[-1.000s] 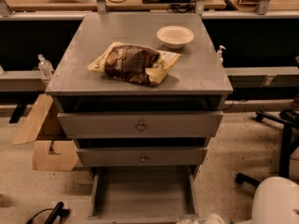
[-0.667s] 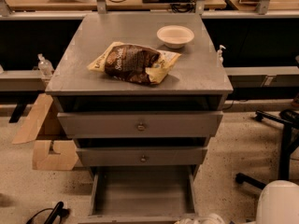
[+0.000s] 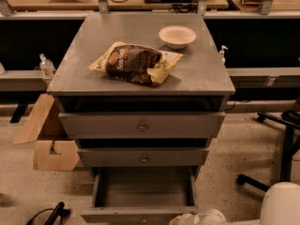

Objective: Close bottom drawer

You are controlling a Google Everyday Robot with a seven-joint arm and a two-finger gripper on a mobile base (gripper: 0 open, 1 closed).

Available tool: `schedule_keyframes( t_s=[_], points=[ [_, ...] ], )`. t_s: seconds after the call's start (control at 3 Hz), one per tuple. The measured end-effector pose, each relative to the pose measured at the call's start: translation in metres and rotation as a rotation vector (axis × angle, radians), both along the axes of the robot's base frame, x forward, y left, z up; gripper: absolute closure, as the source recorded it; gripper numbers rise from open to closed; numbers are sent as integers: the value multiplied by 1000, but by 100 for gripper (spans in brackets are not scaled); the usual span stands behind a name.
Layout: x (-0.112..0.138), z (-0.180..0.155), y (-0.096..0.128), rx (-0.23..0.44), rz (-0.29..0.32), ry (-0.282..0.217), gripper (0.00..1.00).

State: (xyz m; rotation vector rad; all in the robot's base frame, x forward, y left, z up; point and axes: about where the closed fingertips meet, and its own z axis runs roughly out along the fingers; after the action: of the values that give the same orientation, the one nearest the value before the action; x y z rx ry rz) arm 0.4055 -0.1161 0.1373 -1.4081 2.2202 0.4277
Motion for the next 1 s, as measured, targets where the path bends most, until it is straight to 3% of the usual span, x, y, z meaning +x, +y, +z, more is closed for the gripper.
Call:
schedule_keyframes(
  t_s=[0.33, 0.67, 1.0],
  points=[
    [40, 5, 5, -15, 7, -42, 100],
    [40, 5, 5, -15, 7, -42, 100],
    [84, 2, 19, -22, 15, -87, 100]
  ],
)
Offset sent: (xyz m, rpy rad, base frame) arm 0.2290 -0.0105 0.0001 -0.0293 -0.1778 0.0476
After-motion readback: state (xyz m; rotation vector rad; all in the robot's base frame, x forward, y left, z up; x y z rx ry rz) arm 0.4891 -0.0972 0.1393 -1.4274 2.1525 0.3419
